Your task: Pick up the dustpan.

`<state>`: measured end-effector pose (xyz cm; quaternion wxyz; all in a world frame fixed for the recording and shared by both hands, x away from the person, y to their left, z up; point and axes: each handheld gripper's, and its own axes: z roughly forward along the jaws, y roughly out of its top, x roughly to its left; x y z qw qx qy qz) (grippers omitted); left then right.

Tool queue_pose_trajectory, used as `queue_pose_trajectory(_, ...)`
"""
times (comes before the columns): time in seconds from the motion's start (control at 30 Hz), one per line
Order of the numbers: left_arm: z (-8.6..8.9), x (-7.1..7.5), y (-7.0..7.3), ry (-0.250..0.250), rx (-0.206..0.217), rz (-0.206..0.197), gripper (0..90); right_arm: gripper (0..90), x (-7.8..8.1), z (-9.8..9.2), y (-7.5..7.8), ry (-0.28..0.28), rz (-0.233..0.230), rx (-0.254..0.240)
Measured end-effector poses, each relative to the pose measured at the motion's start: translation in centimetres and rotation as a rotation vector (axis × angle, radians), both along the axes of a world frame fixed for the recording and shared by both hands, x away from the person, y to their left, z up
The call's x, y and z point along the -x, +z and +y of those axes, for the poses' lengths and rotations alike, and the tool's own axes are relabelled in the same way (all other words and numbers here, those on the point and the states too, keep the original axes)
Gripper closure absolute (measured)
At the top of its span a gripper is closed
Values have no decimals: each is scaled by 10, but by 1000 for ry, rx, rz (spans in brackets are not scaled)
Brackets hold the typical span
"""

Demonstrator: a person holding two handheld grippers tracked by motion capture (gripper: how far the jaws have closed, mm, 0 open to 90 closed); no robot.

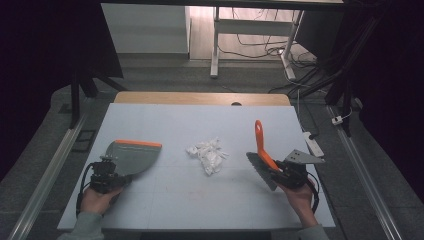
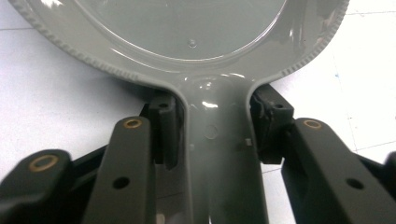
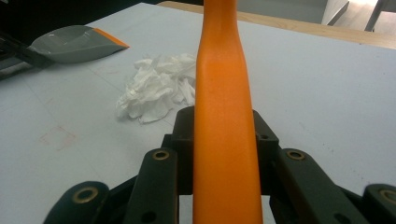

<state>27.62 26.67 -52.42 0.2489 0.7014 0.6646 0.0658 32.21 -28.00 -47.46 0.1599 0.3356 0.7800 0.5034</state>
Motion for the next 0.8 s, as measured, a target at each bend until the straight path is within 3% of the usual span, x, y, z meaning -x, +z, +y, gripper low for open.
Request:
queue_pose_trajectory(0.37, 3, 1, 1, -4, 9, -27, 610, 703, 0, -1, 0, -4, -4, -1)
queue_pose_trajectory(0.8, 11, 3, 4, -36, 22, -102, 611, 703, 0, -2, 2, -7, -14, -11)
